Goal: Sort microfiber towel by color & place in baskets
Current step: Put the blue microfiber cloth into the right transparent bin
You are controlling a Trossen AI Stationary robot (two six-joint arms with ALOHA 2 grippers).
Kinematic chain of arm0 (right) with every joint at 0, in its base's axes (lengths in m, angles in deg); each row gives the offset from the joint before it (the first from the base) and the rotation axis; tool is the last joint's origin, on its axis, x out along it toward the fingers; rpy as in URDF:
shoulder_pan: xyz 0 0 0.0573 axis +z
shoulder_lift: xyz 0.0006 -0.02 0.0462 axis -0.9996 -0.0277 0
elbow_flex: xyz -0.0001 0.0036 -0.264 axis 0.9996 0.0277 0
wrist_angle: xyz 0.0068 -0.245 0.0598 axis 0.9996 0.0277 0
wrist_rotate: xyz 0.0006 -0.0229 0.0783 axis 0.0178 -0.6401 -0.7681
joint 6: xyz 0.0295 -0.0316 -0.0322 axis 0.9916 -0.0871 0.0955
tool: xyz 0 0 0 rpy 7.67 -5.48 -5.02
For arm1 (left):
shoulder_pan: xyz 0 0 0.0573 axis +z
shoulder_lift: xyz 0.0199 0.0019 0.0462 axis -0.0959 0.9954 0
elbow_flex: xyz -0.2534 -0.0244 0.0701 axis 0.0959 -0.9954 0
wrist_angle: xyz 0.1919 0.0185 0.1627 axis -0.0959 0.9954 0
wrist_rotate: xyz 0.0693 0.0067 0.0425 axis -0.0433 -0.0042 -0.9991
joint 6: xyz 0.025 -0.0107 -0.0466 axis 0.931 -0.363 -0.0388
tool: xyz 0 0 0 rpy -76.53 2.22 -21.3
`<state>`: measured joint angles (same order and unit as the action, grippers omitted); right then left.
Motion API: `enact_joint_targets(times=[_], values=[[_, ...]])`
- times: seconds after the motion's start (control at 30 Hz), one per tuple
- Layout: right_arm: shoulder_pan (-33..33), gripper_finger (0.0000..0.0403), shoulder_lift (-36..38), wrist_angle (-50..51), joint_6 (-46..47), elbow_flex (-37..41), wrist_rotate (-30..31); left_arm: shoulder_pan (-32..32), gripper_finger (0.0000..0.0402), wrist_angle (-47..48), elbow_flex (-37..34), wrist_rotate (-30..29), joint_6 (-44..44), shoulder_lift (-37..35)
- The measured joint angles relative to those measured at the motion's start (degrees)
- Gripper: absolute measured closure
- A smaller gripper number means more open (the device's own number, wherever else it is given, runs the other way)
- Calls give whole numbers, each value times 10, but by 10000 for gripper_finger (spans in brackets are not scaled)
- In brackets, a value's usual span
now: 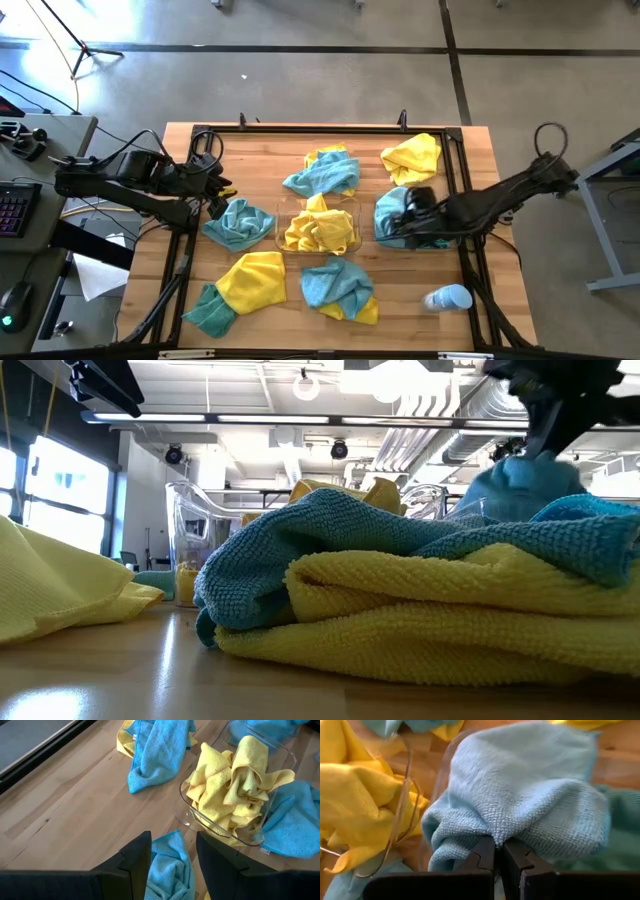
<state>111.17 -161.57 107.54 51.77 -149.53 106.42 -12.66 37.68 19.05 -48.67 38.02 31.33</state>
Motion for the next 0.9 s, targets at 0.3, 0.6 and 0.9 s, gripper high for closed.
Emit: enact_joint_targets(times=[0.3,0.6,0.9], values=[[-37,403,-122,-45,36,0,-41,0,257,0,0,0,0,0],[-66,403,-179,-129,63,70,-73,0,257,0,0,6,-1,0],[-61,400,-130,-270,82,167,-67,0,257,0,0,9,-1,0]])
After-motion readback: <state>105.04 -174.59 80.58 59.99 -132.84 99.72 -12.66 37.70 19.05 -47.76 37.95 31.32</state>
